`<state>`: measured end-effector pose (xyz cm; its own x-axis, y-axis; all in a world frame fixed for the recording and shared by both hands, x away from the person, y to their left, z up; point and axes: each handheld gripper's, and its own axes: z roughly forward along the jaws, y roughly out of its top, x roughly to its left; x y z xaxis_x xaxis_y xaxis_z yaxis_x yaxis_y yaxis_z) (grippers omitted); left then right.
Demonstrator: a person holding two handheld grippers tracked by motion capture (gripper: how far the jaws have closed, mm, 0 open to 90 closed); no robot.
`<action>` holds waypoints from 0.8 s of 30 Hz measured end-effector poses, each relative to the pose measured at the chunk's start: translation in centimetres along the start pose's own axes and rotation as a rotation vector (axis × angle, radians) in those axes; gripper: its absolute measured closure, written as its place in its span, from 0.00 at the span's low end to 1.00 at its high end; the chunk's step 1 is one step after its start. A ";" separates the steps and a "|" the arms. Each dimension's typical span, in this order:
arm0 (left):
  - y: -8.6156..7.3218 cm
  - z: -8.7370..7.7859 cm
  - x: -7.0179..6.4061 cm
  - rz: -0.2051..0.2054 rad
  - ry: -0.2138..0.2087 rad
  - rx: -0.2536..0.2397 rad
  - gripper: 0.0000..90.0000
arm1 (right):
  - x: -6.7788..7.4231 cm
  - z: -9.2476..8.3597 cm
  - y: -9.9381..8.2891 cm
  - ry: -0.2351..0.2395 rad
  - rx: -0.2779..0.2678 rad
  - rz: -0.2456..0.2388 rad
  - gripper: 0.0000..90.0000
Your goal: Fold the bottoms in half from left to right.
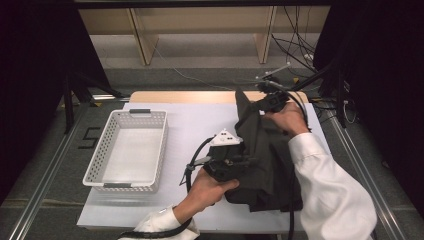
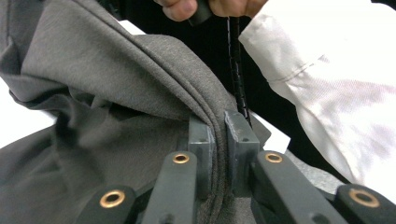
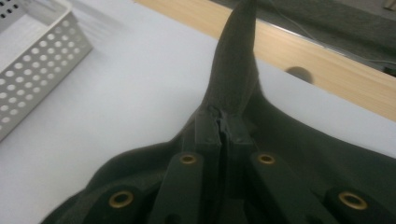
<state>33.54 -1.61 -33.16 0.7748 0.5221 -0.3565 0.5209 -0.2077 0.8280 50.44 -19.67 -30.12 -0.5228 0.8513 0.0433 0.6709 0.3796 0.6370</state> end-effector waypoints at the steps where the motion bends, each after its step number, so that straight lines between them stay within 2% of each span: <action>1: 0.2 0.4 -0.1 -0.006 -0.012 0.004 0.91 | -0.7 -0.6 -0.3 -0.008 -0.007 0.012 0.97; 6: 0.9 2.3 -1.2 -0.006 -0.038 0.005 0.91 | -3.7 -3.0 -1.7 -0.047 -0.017 0.059 0.97; 16: 2.3 6.1 -3.6 0.009 -0.074 0.013 0.91 | -7.8 -6.4 -4.1 -0.117 -0.033 0.126 0.97; 19: 2.1 7.1 -3.7 0.004 -0.078 0.026 0.91 | -8.7 -6.5 -4.8 -0.131 -0.025 0.143 0.97; 24: 1.7 8.2 -3.0 -0.017 -0.076 0.045 0.90 | -9.9 -5.5 -5.7 -0.137 -0.001 0.180 0.97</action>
<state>34.99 -10.30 -34.19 0.7900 0.4618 -0.4033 0.5482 -0.2377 0.8018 48.89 -32.22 -29.97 -0.3180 0.9467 0.0512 0.7462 0.2166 0.6295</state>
